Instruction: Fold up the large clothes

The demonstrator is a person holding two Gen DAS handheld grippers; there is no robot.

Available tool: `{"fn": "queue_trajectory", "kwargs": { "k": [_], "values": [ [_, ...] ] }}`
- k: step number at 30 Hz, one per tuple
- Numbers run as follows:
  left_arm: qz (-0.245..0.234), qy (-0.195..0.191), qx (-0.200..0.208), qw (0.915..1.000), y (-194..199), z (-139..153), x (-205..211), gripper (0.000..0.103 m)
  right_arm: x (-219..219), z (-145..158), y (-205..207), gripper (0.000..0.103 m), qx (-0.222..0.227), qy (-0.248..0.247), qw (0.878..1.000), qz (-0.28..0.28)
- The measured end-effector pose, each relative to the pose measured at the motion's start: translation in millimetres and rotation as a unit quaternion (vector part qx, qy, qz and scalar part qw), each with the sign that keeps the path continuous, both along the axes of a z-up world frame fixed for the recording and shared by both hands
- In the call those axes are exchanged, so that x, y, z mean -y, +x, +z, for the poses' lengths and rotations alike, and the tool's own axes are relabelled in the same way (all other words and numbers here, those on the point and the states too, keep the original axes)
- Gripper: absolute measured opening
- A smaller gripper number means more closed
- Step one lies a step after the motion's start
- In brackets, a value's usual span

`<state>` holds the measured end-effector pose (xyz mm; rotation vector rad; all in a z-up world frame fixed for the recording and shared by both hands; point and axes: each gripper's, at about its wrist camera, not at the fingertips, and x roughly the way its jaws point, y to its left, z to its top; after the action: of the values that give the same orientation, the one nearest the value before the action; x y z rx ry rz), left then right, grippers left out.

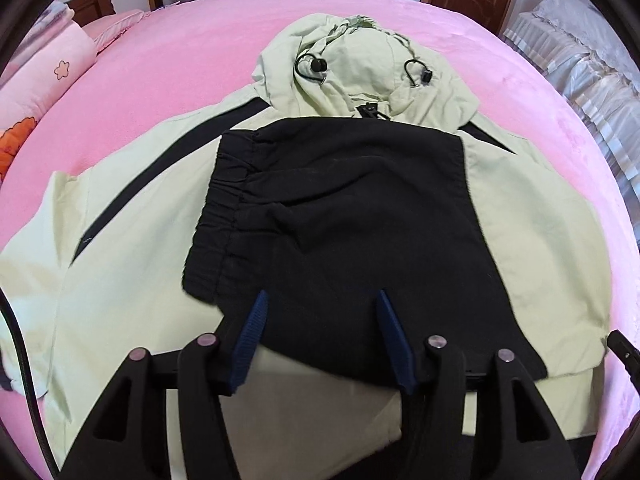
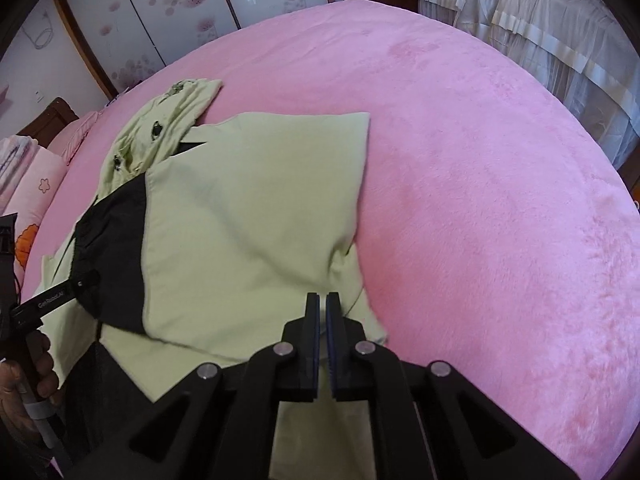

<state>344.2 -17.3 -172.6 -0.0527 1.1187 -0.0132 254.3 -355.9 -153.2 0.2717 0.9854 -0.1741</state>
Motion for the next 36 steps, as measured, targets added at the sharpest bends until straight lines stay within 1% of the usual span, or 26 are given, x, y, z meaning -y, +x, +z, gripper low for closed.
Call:
{"fn": "queue_trajectory", "kwargs": {
  "k": [3, 5, 6, 7, 11, 14, 15, 16, 17, 18, 19, 20, 22, 25, 28, 35, 36],
  "values": [
    [-0.004, 0.003, 0.010, 0.9999, -14, 22, 0, 0.057, -11, 13, -12, 0.003, 0.001, -0.002, 1.000, 0.001],
    [-0.006, -0.001, 0.020, 0.9998, -25, 38, -2, 0.065, -14, 24, -25, 0.004, 0.009, 0.016, 1.000, 0.001],
    [-0.007, -0.001, 0.029, 0.9995, -33, 50, -2, 0.072, -15, 30, -31, 0.004, 0.013, 0.019, 1.000, 0.001],
    [-0.008, 0.000, 0.039, 0.9992, -41, 60, -3, 0.077, -20, 34, -33, 0.004, 0.015, 0.020, 1.000, 0.003],
    [-0.019, 0.001, 0.069, 0.9974, -63, 97, 1, 0.080, -34, 59, -57, 0.004, 0.025, 0.005, 1.000, 0.016],
    [-0.028, -0.004, 0.085, 0.9960, -94, 126, -1, 0.082, -48, 79, -79, 0.007, 0.040, -0.001, 0.999, 0.026],
    [-0.030, -0.006, 0.089, 0.9955, -101, 134, 0, 0.083, -52, 85, -86, 0.008, 0.044, -0.005, 0.999, 0.030],
    [-0.031, -0.007, 0.094, 0.9950, -112, 141, -1, 0.083, -58, 91, -94, 0.014, 0.051, -0.011, 0.998, 0.033],
    [-0.032, -0.008, 0.099, 0.9945, -122, 149, -2, 0.083, -64, 98, -104, 0.023, 0.060, -0.014, 0.997, 0.036],
    [-0.033, -0.007, 0.104, 0.9940, -134, 156, -3, 0.083, -69, 103, -111, 0.027, 0.067, -0.016, 0.997, 0.039],
    [-0.034, -0.007, 0.107, 0.9937, -143, 162, -4, 0.083, -74, 108, -118, 0.033, 0.074, -0.019, 0.996, 0.040],
    [-0.037, -0.007, 0.110, 0.9933, -156, 168, -5, 0.083, -80, 113, -127, 0.035, 0.081, -0.020, 0.996, 0.042],
    [-0.038, -0.005, 0.117, 0.9925, -178, 178, -10, 0.083, -91, 121, -141, 0.035, 0.093, -0.020, 0.994, 0.048],
    [-0.034, -0.023, 0.123, 0.9915, -214, 191, -23, 0.085, -107, 128, -160, 0.035, 0.103, -0.018, 0.993, 0.057],
    [-0.030, -0.030, 0.124, 0.9913, -241, 199, -35, 0.086, -123, 134, -172, 0.035, 0.110, -0.022, 0.991, 0.066],
    [-0.013, -0.006, 0.146, 0.9892, -288, 205, -70, 0.087, -162, 144, -184, 0.035, 0.119, -0.025, 0.988, 0.090],
    [-0.009, -0.004, 0.150, 0.9886, -294, 205, -76, 0.088, -169, 146, -185, 0.035, 0.121, -0.026, 0.988, 0.094]
  ]
}}
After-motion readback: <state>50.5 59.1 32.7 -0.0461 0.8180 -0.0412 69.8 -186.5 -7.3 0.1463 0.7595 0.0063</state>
